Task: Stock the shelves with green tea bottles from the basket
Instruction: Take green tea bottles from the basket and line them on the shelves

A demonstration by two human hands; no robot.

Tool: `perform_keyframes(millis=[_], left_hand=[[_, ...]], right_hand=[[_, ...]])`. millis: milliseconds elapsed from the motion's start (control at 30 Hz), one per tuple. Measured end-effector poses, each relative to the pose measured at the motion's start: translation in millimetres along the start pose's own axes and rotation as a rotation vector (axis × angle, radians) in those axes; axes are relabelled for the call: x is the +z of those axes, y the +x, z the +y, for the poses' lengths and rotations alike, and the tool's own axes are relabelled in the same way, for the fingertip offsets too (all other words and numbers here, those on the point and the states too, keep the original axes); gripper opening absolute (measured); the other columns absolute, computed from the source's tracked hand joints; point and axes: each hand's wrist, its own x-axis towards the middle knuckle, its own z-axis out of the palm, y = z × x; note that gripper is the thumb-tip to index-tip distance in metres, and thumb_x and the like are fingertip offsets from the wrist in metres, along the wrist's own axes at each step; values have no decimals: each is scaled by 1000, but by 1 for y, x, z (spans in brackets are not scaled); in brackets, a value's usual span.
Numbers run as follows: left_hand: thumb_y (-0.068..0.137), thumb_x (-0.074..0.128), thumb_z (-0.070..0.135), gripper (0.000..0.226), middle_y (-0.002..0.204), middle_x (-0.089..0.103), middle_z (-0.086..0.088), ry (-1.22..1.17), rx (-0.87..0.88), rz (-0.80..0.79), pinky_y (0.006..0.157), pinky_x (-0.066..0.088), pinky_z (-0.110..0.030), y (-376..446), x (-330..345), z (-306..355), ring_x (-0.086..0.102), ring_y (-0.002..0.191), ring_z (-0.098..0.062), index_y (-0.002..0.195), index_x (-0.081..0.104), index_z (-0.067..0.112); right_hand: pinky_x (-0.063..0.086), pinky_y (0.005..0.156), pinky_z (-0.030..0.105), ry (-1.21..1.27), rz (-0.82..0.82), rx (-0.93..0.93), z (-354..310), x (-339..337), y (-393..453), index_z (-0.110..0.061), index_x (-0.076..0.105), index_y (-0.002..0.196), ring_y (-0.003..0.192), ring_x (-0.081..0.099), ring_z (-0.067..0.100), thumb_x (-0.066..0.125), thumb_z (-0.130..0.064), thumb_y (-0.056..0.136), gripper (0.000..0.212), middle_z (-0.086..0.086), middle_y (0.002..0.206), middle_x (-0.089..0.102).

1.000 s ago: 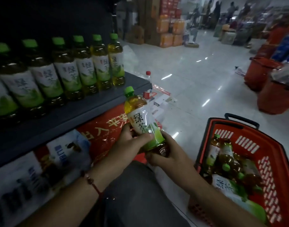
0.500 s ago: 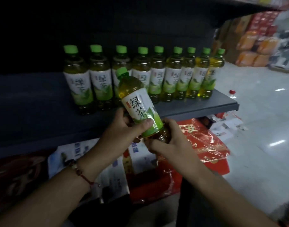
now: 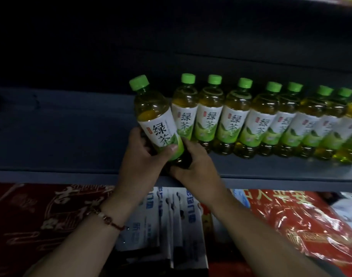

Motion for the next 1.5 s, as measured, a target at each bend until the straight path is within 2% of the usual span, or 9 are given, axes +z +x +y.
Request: perform_keyframes(millis=[200,367,700,834,967,1067,1200,1367,1500], left_hand=[[83,78,20,53,113,64,21,84,28,48,76,49,-8,29,-27,-18,61,99,11,129,52,27],[87,73,19,51,111,65,26,155,88,-15,79,49,-6,53,-30,-25,60,101,13,132,55,34],[89,73,16,63,107,59,42,188,148,-64,81,42,0,69,-17,-37,55,106,20,132,44,52],[90,72,20,68,124,61,29,224,151,-72,94,47,-15,70,-17,-41,55,115,11,141,39,51],[91,67,36,61,128,61,13,396,130,-51,92,49,-27,66,-17,-38,56,115,-3,144,39,47],[92,58,50,42,120,65,5,585,53,-70,88,54,-39,56,-21,-34,61,105,-12,133,53,43],[95,51,52,48,129,61,-4,906,-42,-182,88,52,-41,22,-11,-16,59,110,-27,140,47,34],[95,50,55,71,160,22,0,1070,123,-484,112,34,-42,-41,53,5,27,144,-26,156,23,30],[88,42,72,82,165,10,0,1130,293,-746,117,22,-37,-82,140,23,18,149,-23,157,16,35]], right_hand=[[52,99,38,-26,20,-26,4,55,35,-25,52,138,117,58,14,74,-13,76,66,2,127,59],[44,96,10,137,59,-2,-1,68,34,-23,44,141,119,55,-5,64,5,83,68,-10,128,61],[35,104,7,192,71,25,5,64,37,-28,41,146,128,45,-7,60,4,84,72,-13,138,53],[34,104,9,119,75,40,7,62,39,-27,40,148,132,43,3,60,-2,83,72,-7,142,50],[33,92,-2,116,16,21,-1,50,34,-21,50,140,114,50,-10,60,3,85,61,-13,129,56],[32,90,-3,-10,-54,24,-4,31,23,-20,50,140,120,49,5,63,-2,87,57,-7,128,55],[34,107,22,-336,-189,29,-1,-15,-5,-23,24,156,136,36,11,65,-21,91,77,1,151,40],[11,121,37,-827,-255,95,11,-96,-61,-19,21,157,150,17,31,56,-38,95,74,7,163,21],[12,122,38,-951,-200,342,26,-183,-136,-23,21,156,149,18,29,57,-42,93,75,5,161,25]])
